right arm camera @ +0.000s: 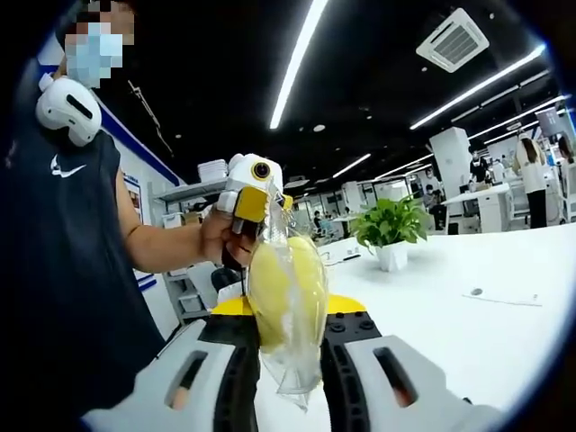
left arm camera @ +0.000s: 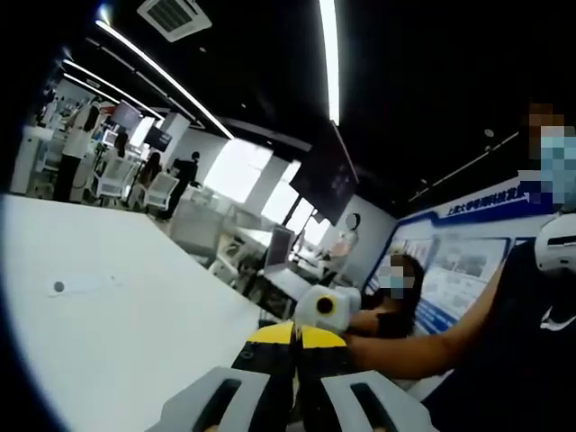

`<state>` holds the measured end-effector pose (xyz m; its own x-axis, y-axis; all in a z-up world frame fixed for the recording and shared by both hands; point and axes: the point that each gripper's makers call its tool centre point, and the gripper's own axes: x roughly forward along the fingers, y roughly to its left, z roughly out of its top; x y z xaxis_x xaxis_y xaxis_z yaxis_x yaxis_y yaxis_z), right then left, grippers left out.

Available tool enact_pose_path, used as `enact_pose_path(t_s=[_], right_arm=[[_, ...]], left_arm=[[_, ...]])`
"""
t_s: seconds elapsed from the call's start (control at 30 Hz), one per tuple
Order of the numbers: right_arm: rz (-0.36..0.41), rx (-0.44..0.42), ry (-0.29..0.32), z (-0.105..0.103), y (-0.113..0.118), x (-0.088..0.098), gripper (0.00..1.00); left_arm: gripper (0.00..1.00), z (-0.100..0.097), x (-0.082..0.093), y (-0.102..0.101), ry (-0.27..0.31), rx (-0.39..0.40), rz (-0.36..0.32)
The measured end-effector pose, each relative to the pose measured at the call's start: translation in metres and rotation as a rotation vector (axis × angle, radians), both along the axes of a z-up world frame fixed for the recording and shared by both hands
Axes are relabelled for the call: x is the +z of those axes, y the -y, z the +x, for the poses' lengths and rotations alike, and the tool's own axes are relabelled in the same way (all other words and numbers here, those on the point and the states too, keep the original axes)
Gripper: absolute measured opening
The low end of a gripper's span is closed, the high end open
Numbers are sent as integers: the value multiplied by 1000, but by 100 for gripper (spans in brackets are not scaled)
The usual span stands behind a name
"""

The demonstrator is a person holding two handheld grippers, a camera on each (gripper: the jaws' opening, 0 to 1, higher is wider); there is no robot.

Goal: Compare the silicone blocks by pressing each to a similar depth, holding the contact briefly, and releasing to observe deformation and rebound differences across the visible hardness samples.

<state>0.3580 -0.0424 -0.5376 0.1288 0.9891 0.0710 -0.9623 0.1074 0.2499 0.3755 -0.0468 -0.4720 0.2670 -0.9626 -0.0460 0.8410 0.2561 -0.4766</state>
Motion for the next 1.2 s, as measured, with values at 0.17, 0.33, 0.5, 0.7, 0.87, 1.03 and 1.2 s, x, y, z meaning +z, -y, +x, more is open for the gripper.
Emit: enact_pose_path(t_s=[0.17,0.33,0.5,0.7,0.87,1.03,1.2], right_arm=[[-37,21,-129,-4,1,-11,13],[-46,15,-136,-6,2,-13,10],[-79,7,-181,-5,2,-15,8],[-109,-18,-142,-1,1,-15,5],[-131,-16,-109,-2,-1,-16,3],[-142,-33,-106,1,-1,-17,3],[-145,-33,-134,-1,-1,-20,3]], left_arm=[[0,-2,-10,1,54,14,54],[0,-2,-14,2,72,11,64],[0,3,-18,-1,57,24,68],[0,5,-18,-2,168,21,104],[0,3,-19,-4,217,20,126],[1,6,-21,-5,191,59,117],[1,6,-23,-5,200,80,127]])
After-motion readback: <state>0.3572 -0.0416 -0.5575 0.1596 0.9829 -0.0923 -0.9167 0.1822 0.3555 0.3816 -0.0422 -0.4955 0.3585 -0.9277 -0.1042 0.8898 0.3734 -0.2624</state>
